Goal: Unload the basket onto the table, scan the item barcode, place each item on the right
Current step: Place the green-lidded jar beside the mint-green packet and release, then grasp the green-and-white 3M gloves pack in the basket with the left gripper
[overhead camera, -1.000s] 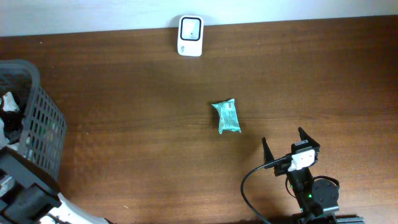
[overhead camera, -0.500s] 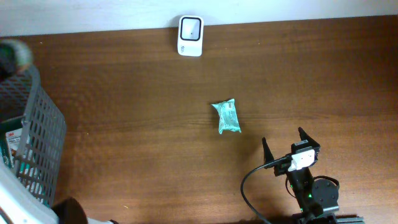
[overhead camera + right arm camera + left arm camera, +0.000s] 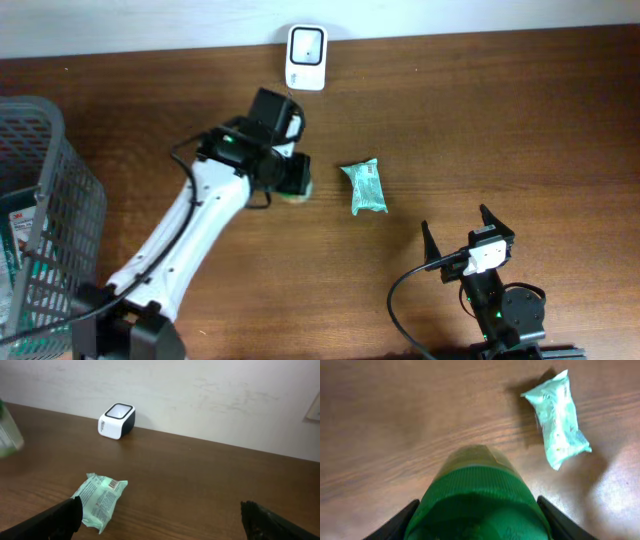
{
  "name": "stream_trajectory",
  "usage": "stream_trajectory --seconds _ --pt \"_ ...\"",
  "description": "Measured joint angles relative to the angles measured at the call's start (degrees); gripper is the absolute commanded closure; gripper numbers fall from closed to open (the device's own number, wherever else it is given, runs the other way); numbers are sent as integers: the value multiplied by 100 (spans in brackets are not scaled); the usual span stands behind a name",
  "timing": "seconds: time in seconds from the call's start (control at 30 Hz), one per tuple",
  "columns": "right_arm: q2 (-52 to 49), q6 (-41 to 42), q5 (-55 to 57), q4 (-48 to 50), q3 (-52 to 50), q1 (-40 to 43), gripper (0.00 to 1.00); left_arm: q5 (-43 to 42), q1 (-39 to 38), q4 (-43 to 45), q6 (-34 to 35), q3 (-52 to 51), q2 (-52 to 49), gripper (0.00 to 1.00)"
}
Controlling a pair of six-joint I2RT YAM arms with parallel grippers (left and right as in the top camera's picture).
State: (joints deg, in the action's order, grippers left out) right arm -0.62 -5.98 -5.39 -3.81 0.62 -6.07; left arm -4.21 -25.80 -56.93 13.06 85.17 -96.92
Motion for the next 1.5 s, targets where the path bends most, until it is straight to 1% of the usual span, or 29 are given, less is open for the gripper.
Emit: stream_trajectory --seconds 0.03,0.13,0.23,0.27,0.3,0.33,0.37,0.4,0.43,0.5,0.57,0.63,0.67,0.7,0.73,0.8,0.83,0.87,0.93,1.0,1.03,1.1,1.17,1.2,1.27,1.3,1.37,1.47,1.5 --pt "4 0 0 2 0 0 2 -9 -168 424 153 -415 -7 67" --pt "4 -2 0 2 0 0 2 -24 -511 1141 350 -962 -7 67" --pt "4 2 0 2 0 0 2 -24 -719 1873 459 -1172 -264 67" --pt "4 0 0 0 0 0 2 -24 -791 2052 463 -1172 -514 65" --pt "4 2 0 2 0 0 2 -24 -837 2055 474 -1174 -651 62" --pt "4 0 0 0 0 0 2 -24 -901 2055 476 -1178 -820 50" --pt "4 0 0 0 0 0 2 -22 -973 2076 479 -1178 -879 42" --pt "4 2 0 0 0 0 2 -26 -994 2079 479 -1178 -879 32" --pt "4 0 0 0 0 0 2 -24 -1003 2076 479 -1178 -879 25" --pt "4 -2 0 0 0 0 1 -28 -1003 2081 509 -1178 -879 22" --pt "4 0 0 0 0 0 2 -24 -1003 2098 518 -1178 -879 21" --pt "4 0 0 2 0 0 2 -28 -940 1794 516 -1005 -890 21" --pt "4 0 0 0 0 0 2 -26 -848 1580 492 -721 -896 21" --pt "4 2 0 2 0 0 2 -22 -730 1294 391 -332 -907 21" --pt "4 2 0 0 0 0 2 -24 -573 785 238 245 -931 22" --pt "7 -2 -2 2 0 0 2 24 -291 -9 151 1252 -940 23" --pt "0 0 0 2 0 0 2 74 -90 -343 122 1816 -922 23" --pt "0 2 0 0 0 0 2 315 319 -754 105 2658 -769 23" --pt "0 0 0 2 0 0 2 776 804 -1644 81 3351 -551 22" --pt "0 2 0 0 0 0 2 1456 1980 -1888 61 3657 101 19" --pt "0 -2 0 0 0 0 2 1478 2275 -1895 50 3676 249 21" --pt "0 2 2 2 0 0 2 1657 3670 -1912 20 3694 437 23" --pt "0 0 2 2 0 0 2 1672 4535 -1875 22 3687 433 23" --pt "0 -2 0 2 0 0 2 1672 4706 -1899 26 3687 433 24" --pt "0 2 0 2 0 0 2 1670 5327 -1971 179 3565 385 24" --pt "0 2 0 2 0 0 2 1674 5611 -1954 264 3305 334 24" --pt "0 0 0 2 0 -105 2 1670 6074 -1604 323 2538 149 24" --pt "4 -2 0 2 0 -188 2 1670 6559 -992 223 1405 57 25" --pt "4 4 0 2 0 -188 2 1668 6607 -866 144 1231 55 25"
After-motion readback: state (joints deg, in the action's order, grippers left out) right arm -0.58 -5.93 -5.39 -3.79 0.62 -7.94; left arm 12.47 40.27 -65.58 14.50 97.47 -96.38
